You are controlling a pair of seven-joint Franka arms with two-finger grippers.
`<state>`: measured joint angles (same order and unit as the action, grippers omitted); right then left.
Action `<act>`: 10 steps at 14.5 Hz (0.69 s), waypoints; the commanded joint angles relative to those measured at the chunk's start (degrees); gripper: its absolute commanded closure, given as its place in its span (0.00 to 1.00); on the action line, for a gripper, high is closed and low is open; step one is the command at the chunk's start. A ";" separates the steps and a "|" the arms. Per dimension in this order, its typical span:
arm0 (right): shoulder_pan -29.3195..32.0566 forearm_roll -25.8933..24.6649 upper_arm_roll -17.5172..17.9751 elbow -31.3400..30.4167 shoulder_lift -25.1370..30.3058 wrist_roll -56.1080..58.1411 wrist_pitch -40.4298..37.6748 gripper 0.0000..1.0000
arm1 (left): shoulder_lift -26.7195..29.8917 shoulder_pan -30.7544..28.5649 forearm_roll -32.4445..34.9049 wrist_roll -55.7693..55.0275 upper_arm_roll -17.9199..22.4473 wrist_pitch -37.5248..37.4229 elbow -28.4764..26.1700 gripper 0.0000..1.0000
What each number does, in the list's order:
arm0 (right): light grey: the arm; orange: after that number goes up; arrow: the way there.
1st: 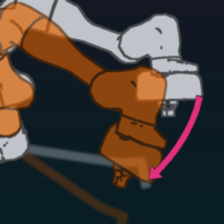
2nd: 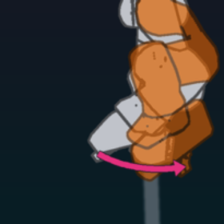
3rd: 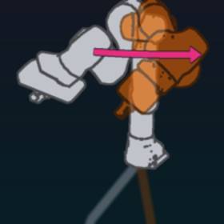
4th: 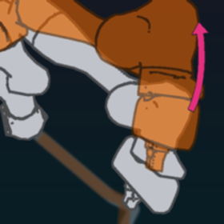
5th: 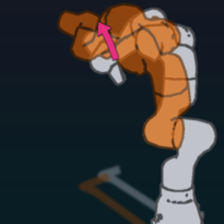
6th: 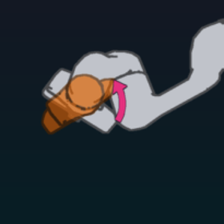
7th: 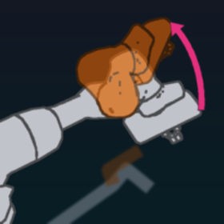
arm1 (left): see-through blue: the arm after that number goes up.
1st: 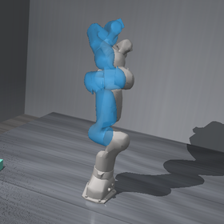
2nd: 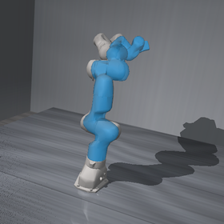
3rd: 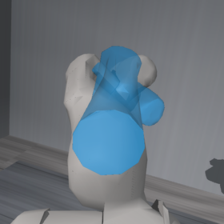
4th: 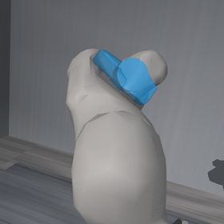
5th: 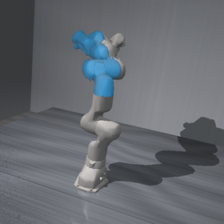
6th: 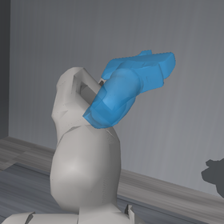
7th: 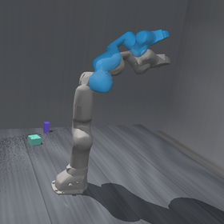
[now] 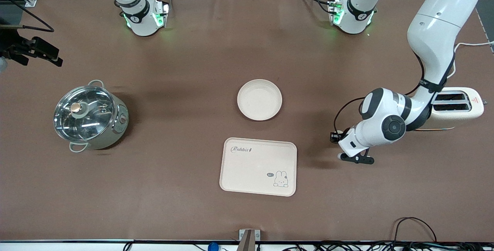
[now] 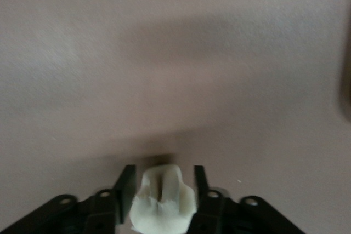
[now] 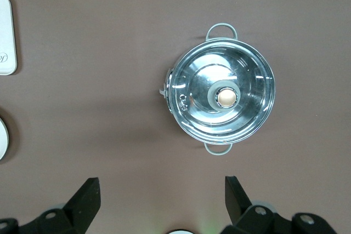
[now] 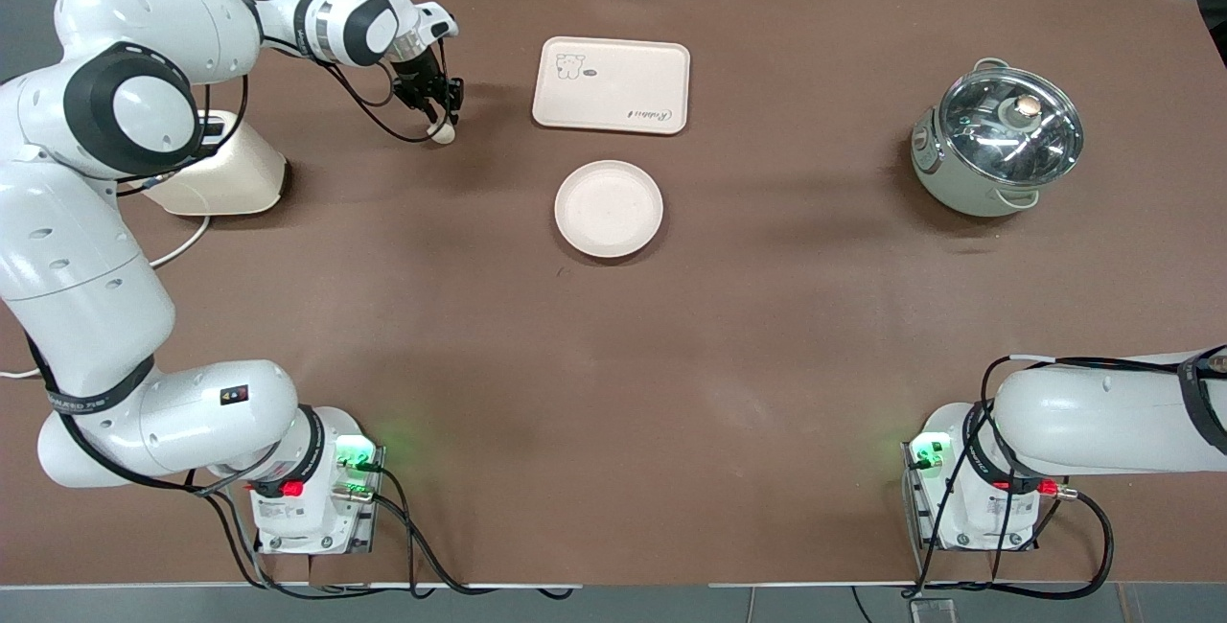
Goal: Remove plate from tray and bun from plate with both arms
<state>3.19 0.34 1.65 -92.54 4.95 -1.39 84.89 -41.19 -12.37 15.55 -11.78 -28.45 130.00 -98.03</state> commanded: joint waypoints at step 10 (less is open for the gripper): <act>-0.29 -0.52 -0.16 -0.62 0.68 -0.36 -0.34 0.00 | 31.77 -1.77 -5.70 1.32 -2.57 -31.79 11.88 0.00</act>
<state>3.18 0.34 1.63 -92.62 4.95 -1.39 84.72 -13.31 -13.08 11.44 -10.95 -31.42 102.44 -86.18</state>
